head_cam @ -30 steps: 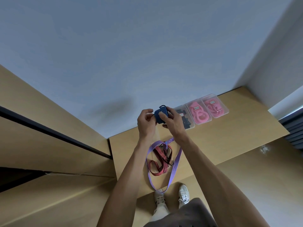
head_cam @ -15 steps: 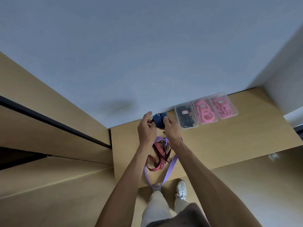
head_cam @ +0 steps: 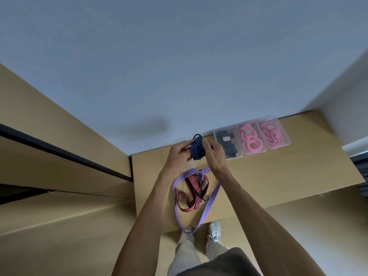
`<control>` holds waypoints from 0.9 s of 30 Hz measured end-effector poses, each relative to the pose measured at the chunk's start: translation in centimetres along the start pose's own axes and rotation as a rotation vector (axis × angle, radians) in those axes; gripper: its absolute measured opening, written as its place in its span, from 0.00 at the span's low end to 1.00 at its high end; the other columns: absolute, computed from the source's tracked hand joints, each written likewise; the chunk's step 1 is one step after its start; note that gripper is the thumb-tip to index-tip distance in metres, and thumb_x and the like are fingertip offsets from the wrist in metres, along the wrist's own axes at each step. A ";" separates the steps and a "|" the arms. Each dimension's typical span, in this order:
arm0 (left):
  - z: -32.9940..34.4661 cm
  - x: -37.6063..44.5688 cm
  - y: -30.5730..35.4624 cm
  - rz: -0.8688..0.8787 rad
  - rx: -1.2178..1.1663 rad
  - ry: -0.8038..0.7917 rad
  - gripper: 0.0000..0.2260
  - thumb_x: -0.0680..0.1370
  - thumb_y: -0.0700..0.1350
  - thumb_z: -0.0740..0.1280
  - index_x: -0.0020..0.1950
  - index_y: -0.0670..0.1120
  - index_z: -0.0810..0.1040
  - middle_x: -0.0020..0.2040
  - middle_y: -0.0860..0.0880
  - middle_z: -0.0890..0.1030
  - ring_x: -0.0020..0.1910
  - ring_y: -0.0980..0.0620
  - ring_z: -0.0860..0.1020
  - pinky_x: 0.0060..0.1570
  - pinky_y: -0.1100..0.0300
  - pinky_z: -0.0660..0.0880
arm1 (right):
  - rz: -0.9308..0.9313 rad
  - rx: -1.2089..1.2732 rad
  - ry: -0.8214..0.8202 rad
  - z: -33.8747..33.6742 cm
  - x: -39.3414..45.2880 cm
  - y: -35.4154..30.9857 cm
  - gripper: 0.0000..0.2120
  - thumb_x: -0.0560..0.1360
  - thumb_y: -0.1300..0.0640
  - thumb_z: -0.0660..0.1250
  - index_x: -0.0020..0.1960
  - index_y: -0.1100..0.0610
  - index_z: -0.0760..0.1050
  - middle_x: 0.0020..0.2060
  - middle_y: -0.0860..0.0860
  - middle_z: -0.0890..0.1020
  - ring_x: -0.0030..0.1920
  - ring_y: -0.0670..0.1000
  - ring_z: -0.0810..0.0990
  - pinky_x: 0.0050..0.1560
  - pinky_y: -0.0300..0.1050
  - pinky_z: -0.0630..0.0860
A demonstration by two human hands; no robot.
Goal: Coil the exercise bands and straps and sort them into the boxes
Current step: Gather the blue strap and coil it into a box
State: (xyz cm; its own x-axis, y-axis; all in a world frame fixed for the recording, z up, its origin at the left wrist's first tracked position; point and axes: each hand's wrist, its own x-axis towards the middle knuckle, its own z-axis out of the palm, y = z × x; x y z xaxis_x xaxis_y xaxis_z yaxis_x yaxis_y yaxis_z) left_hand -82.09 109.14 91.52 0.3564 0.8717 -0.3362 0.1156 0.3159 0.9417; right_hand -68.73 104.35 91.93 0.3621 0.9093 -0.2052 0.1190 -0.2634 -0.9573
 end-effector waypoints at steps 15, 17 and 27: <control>-2.6 0.7 -2.9 0.014 0.174 0.151 0.21 0.79 0.30 0.60 0.62 0.50 0.82 0.54 0.47 0.82 0.52 0.47 0.80 0.47 0.53 0.82 | 0.312 -0.104 0.156 5.8 0.5 0.1 0.16 0.80 0.44 0.63 0.53 0.56 0.79 0.44 0.53 0.83 0.44 0.53 0.82 0.40 0.47 0.78; -2.7 0.7 -4.9 0.011 0.293 0.217 0.20 0.78 0.31 0.60 0.65 0.45 0.80 0.56 0.45 0.83 0.56 0.46 0.80 0.55 0.46 0.80 | 0.342 -0.145 0.145 7.2 0.2 1.8 0.15 0.81 0.47 0.61 0.54 0.58 0.79 0.45 0.53 0.82 0.45 0.53 0.80 0.40 0.44 0.75; -5.3 6.1 -11.8 0.004 0.485 0.362 0.13 0.76 0.33 0.65 0.58 0.40 0.82 0.49 0.43 0.84 0.47 0.47 0.81 0.47 0.55 0.78 | 0.450 -0.163 0.257 12.2 4.5 8.4 0.12 0.80 0.56 0.62 0.60 0.58 0.79 0.53 0.54 0.83 0.50 0.52 0.79 0.49 0.44 0.75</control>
State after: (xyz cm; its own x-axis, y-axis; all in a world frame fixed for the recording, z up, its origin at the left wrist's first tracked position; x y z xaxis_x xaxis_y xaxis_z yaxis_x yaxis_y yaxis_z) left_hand -86.16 112.73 78.33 0.0297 0.9714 -0.2357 0.5551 0.1800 0.8121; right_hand -77.39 110.20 80.51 0.6224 0.5925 -0.5114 0.0345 -0.6735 -0.7383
